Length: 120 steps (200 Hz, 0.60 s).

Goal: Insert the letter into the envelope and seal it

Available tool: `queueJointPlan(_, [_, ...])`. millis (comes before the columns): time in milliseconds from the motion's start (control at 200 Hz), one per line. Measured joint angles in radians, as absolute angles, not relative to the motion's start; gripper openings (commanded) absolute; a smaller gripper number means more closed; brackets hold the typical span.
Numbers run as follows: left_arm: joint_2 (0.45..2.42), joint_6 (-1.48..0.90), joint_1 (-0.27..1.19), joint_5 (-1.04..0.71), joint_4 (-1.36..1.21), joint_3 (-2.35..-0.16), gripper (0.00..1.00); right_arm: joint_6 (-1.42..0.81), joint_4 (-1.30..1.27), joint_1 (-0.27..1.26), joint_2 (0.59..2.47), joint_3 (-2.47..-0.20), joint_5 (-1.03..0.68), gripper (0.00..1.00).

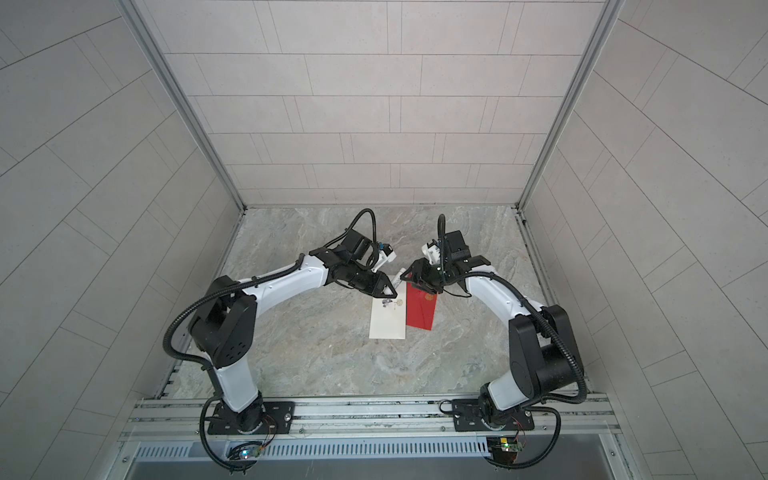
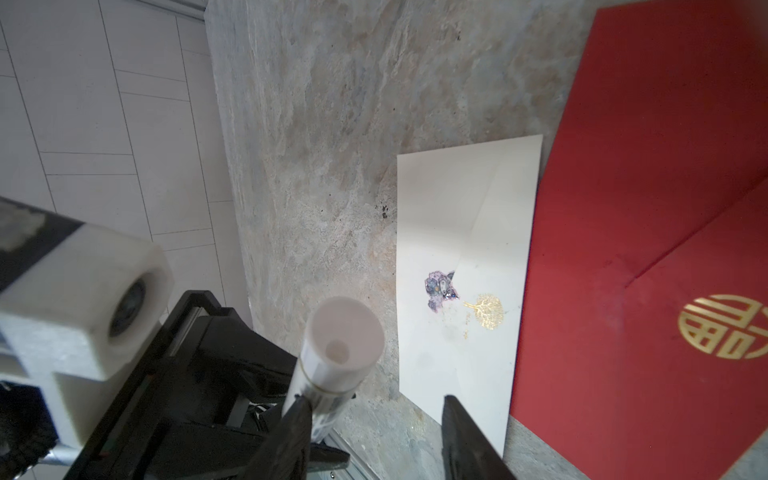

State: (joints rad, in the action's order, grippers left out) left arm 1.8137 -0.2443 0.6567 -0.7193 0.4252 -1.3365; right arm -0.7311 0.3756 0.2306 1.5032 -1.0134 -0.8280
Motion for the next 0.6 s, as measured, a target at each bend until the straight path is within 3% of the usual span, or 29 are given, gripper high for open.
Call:
queueJointPlan(250, [1.804,-0.181,0.676,-0.721,0.457,-1.335,0.0,-0.716,0.367,0.224,1.503,-1.019,-0.9,0.48])
queueJointPlan(600, [1.804,-0.165,0.687,-0.723,0.462,-1.335,0.0,-0.763,0.314,0.224,1.522,-1.026,-0.92,0.28])
